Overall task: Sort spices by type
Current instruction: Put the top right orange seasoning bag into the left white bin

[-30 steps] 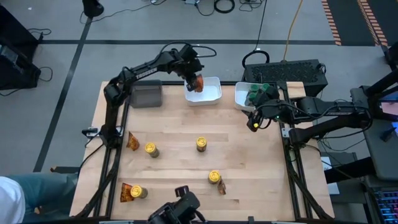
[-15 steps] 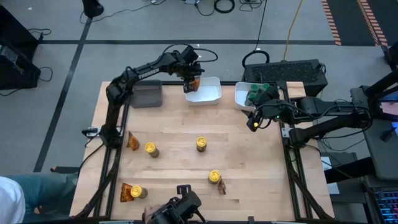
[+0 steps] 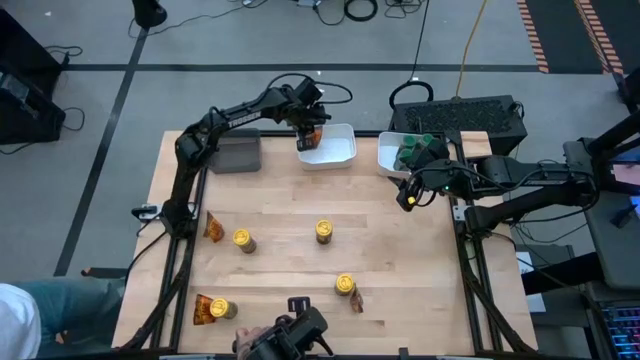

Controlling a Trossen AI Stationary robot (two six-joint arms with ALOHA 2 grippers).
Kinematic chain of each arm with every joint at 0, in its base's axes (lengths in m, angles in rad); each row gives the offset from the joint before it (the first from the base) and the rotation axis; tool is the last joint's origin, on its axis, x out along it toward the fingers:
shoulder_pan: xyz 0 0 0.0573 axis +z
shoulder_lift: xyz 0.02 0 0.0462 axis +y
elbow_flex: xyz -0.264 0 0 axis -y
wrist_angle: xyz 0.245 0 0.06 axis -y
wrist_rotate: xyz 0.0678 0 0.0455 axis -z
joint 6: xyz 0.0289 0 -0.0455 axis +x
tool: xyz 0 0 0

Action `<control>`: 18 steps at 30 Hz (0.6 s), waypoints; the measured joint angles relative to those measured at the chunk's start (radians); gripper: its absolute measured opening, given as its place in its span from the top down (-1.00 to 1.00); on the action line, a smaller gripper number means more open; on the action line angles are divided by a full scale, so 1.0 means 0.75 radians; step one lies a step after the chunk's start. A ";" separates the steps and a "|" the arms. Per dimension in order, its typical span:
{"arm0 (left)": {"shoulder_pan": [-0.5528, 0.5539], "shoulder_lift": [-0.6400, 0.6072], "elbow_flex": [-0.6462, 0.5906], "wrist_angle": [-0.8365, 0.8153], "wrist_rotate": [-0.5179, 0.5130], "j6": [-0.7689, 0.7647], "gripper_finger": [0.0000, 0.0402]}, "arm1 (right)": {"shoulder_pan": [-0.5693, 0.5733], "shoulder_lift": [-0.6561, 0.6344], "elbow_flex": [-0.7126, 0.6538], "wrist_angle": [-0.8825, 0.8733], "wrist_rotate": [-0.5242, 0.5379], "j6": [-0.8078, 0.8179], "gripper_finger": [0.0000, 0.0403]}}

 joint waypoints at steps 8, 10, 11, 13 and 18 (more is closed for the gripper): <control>-0.006 0.000 0.000 0.003 -0.032 0.001 0.72 | 0.000 0.000 0.000 -0.001 0.000 -0.002 -0.30; -0.006 0.000 0.000 0.003 -0.032 0.001 0.65 | 0.000 0.000 0.000 0.000 0.000 -0.002 -0.30; -0.006 0.000 0.000 0.003 -0.033 0.001 0.62 | 0.000 0.000 0.000 0.000 0.000 -0.003 -0.30; -0.006 0.000 0.000 0.003 -0.034 0.001 0.55 | 0.000 0.000 0.000 -0.001 0.000 -0.004 -0.30; -0.007 0.000 0.000 0.003 -0.035 -0.008 0.34 | 0.000 0.000 0.000 0.000 0.000 -0.004 -0.30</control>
